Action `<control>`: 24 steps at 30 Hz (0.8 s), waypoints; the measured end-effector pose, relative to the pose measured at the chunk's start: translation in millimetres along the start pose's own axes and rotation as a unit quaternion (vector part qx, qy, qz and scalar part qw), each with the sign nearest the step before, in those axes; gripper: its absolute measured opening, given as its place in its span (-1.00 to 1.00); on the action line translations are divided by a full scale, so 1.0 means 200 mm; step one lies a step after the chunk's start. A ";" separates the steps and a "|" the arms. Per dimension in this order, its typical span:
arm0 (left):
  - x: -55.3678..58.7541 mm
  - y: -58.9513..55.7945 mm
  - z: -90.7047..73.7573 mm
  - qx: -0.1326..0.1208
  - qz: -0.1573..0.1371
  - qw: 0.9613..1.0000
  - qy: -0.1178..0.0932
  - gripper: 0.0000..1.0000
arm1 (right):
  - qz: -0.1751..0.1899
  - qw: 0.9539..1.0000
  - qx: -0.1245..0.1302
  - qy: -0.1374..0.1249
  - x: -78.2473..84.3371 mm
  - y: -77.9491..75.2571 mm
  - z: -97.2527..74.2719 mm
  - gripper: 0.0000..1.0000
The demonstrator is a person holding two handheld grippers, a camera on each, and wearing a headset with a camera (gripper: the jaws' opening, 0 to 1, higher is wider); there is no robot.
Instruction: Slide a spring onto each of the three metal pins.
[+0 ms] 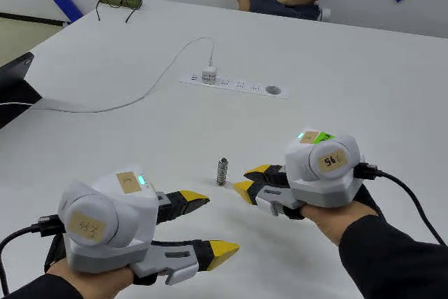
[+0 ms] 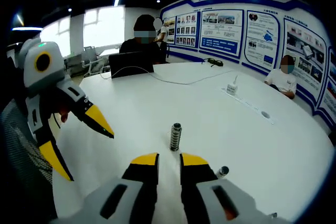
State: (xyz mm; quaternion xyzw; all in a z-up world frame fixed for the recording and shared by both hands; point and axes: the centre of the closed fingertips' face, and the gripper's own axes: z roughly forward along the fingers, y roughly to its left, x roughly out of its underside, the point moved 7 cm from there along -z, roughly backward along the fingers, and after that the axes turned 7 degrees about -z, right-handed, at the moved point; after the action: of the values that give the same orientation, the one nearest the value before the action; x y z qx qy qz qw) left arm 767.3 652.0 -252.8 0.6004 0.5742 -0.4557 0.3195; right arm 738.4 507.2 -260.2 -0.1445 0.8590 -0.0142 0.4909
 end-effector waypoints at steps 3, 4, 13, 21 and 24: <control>0.00 0.00 0.00 0.000 0.002 1.000 0.002 -0.03 | 0.000 1.000 0.000 0.003 0.02 0.00 -0.03 -0.66; 0.00 0.00 0.00 0.000 0.003 1.000 0.002 -0.03 | -0.001 1.000 0.001 0.004 0.02 0.01 -0.04 -0.66; -0.01 0.00 -0.01 -0.003 0.006 1.000 0.005 -0.04 | -0.011 1.000 0.008 0.014 0.08 0.00 -0.12 -0.65; -0.01 0.00 -0.01 -0.004 0.010 1.000 0.010 -0.04 | -0.006 1.000 0.022 0.017 0.12 -0.05 -0.16 -0.65; -0.01 0.00 -0.01 -0.005 0.011 1.000 0.012 -0.04 | -0.003 0.999 0.027 0.018 0.13 -0.07 -0.17 -0.65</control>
State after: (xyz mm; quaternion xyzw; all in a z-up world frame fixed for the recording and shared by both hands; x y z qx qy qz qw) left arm 767.3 653.5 -249.3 0.6106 0.5731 -0.4425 0.3207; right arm 700.2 483.6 -262.9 -0.1336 0.8666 -0.0412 0.4790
